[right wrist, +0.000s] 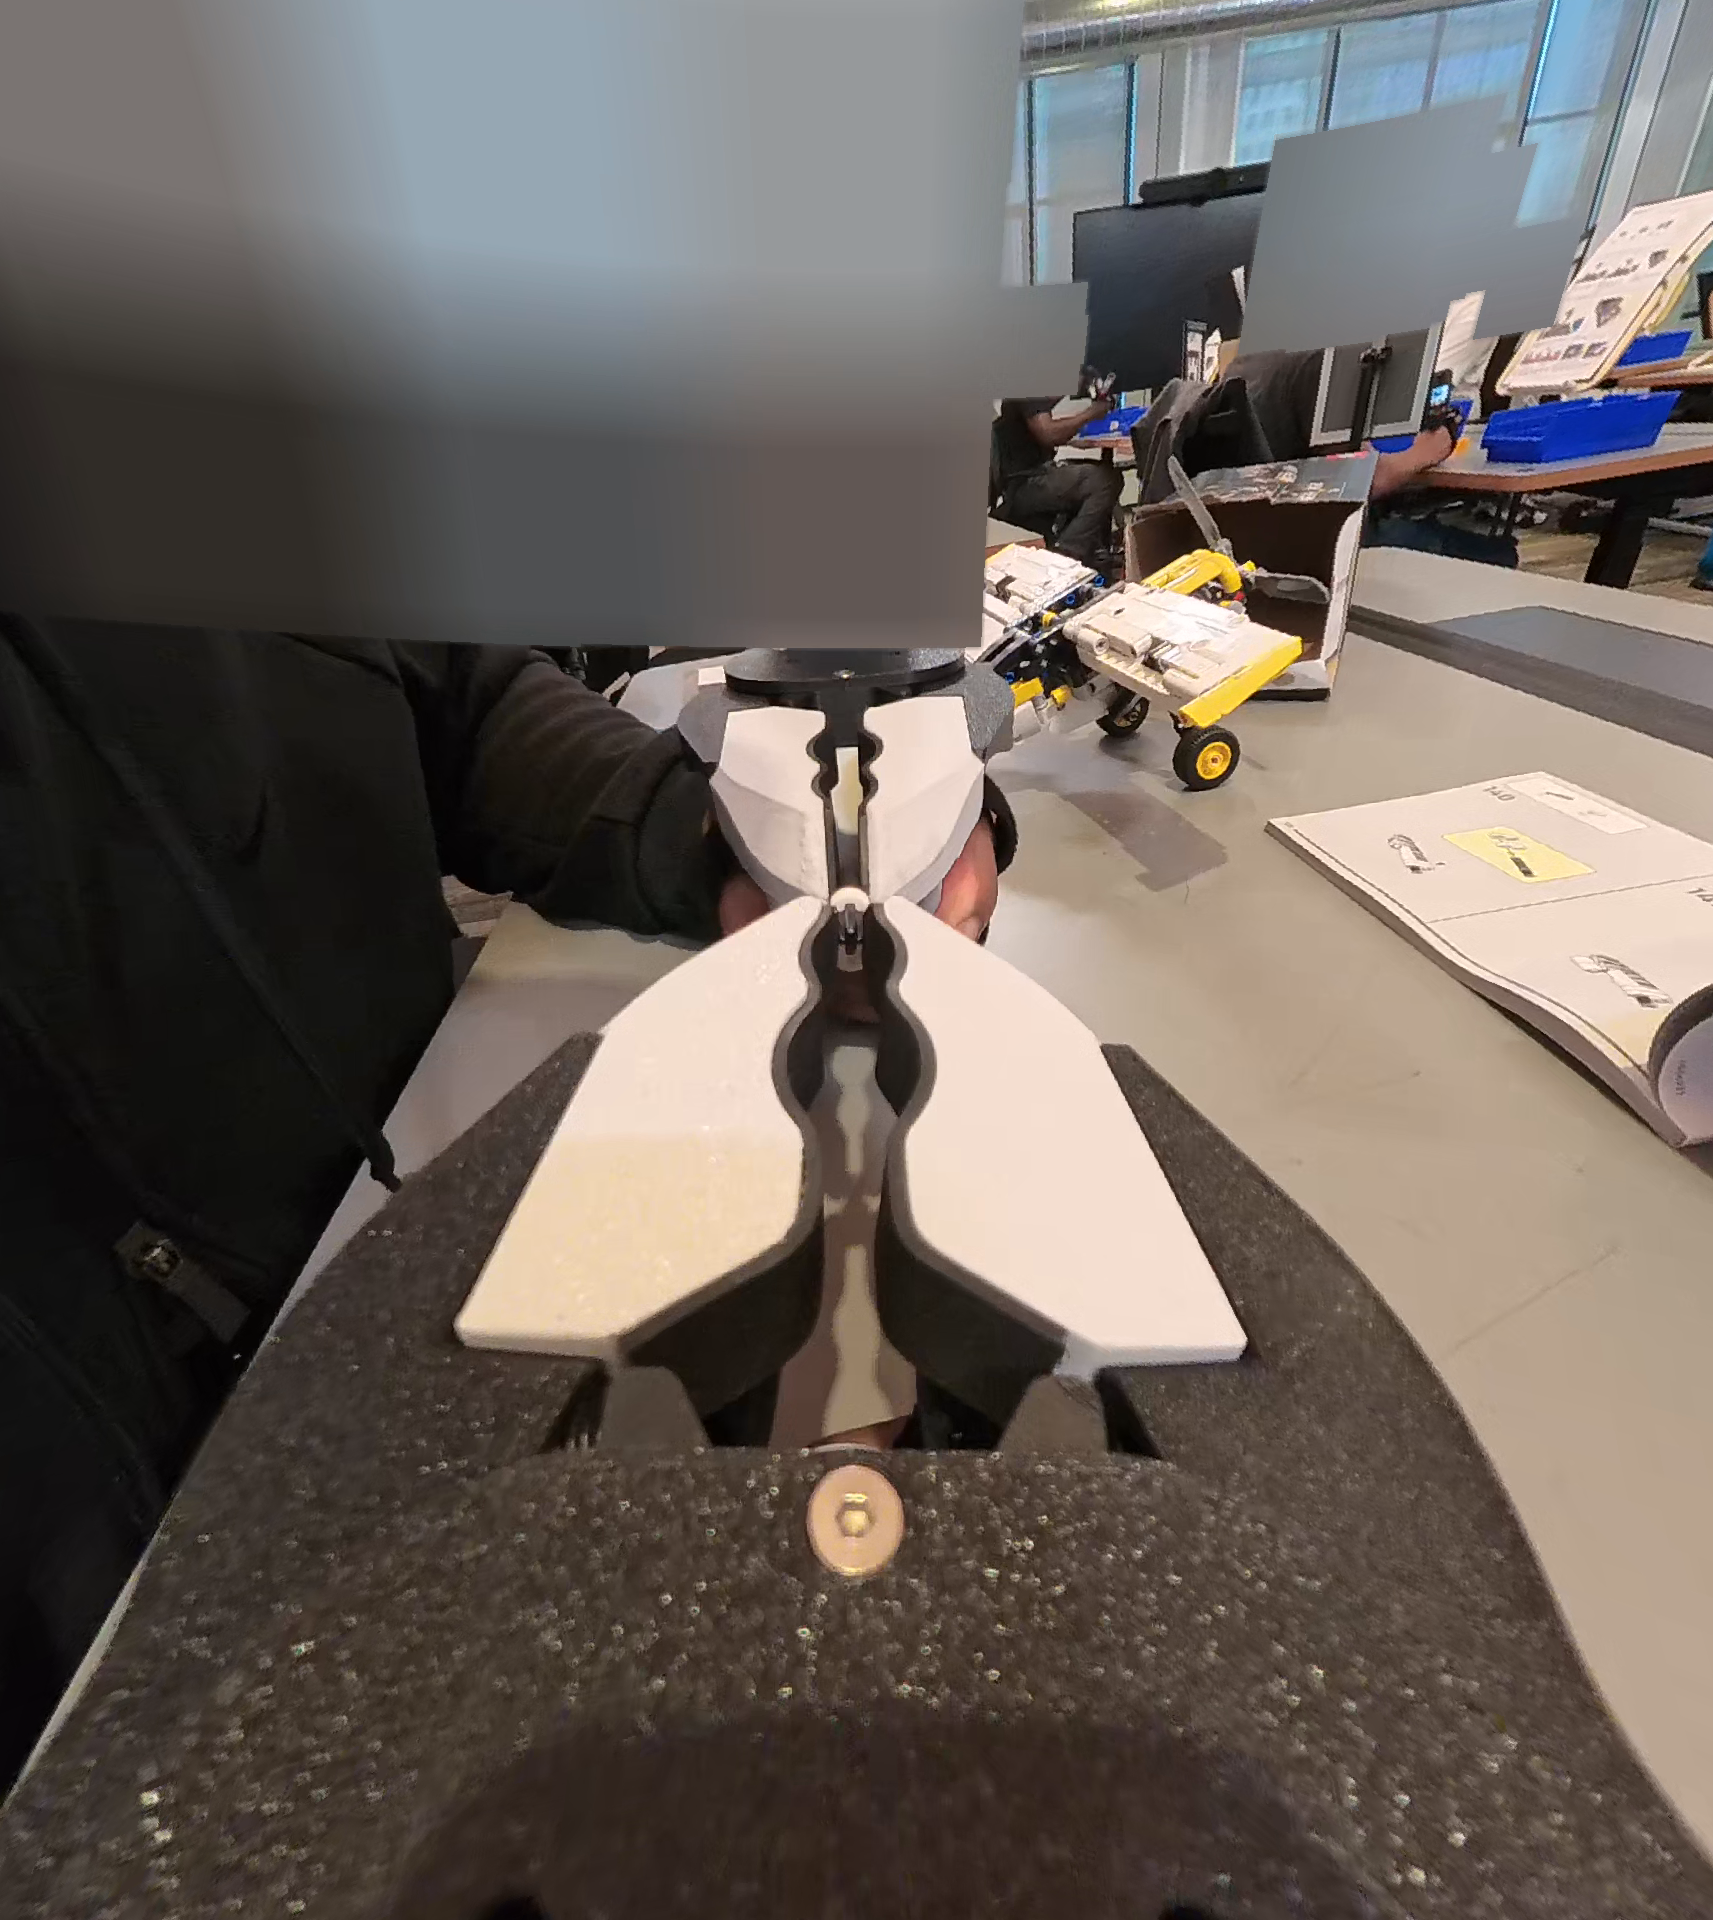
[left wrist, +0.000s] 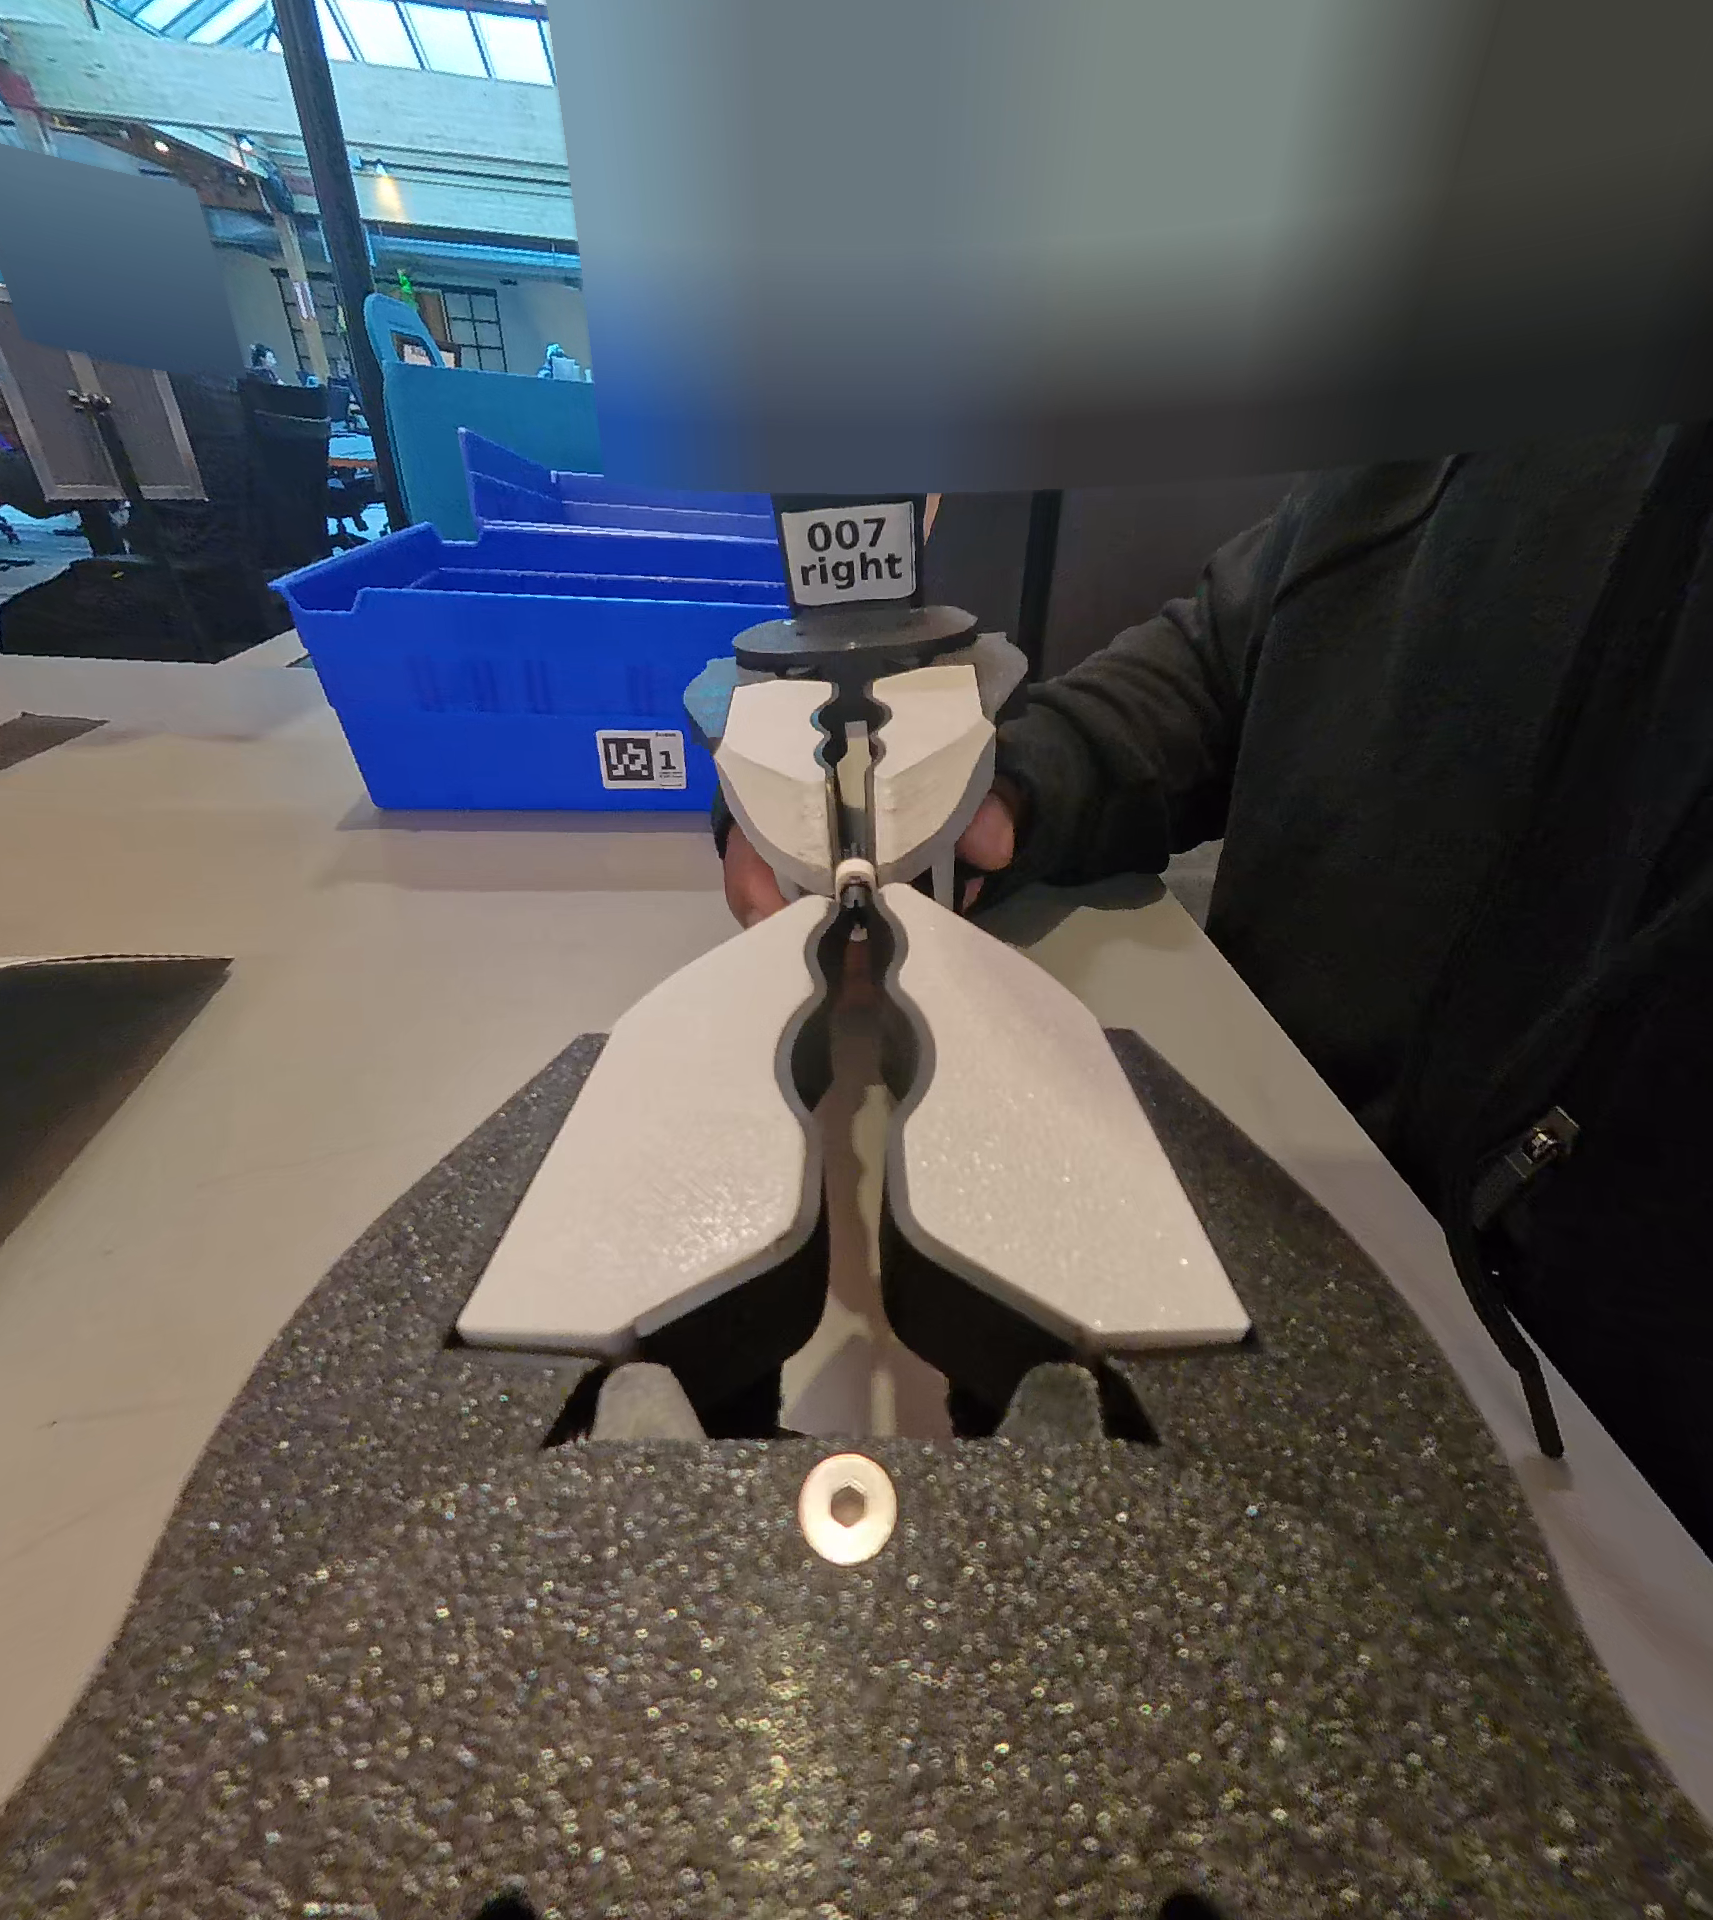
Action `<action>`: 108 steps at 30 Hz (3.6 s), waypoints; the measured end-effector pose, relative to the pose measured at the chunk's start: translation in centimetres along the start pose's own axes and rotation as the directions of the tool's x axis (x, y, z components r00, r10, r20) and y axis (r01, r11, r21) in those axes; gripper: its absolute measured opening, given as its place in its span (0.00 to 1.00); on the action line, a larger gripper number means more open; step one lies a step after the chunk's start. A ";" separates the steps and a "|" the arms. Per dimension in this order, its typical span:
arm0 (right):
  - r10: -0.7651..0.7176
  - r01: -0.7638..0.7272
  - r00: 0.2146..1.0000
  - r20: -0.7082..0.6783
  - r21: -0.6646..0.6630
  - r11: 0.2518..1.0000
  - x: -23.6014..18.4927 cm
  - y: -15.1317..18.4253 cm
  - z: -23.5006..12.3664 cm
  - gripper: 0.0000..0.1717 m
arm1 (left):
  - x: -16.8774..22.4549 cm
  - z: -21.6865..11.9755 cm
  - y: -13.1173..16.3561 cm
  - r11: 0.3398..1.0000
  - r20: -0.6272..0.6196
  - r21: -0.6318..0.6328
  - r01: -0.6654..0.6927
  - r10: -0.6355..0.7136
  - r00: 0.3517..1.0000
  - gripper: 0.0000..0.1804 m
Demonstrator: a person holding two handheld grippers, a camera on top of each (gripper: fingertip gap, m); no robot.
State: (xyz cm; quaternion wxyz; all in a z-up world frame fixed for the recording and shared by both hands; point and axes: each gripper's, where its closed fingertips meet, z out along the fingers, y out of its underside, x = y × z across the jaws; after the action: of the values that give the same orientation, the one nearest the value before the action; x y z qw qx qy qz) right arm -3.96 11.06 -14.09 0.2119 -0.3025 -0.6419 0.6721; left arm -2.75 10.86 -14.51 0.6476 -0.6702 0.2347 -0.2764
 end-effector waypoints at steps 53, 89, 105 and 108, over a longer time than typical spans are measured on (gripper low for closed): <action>0.052 -0.046 0.998 0.046 -0.117 0.992 -0.3 1.5 -0.5 0.02 | 0.5 0.5 1.3 0.995 -0.022 -0.101 -0.008 0.006 1.000 0.02; 0.050 -0.048 0.999 0.012 -0.121 0.992 0.3 1.6 -0.9 0.02 | -0.4 0.3 1.4 0.994 0.037 -0.108 0.011 -0.007 0.999 0.04; 0.018 -0.014 0.999 0.027 -0.145 0.989 -0.1 1.9 -0.6 0.02 | 0.2 0.6 1.7 0.992 0.005 -0.127 -0.005 0.005 1.000 0.02; 0.024 -0.019 0.999 0.031 -0.150 0.989 -0.1 2.0 -0.6 0.02 | 0.2 0.7 1.7 0.991 -0.003 -0.132 -0.003 0.002 1.000 0.02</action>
State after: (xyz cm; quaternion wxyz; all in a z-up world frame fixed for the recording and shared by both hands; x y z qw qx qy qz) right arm -3.24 11.29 -16.02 0.1708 -0.3131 -0.6907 0.6291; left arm -2.04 11.10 -16.23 0.6018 -0.7108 0.2543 -0.2605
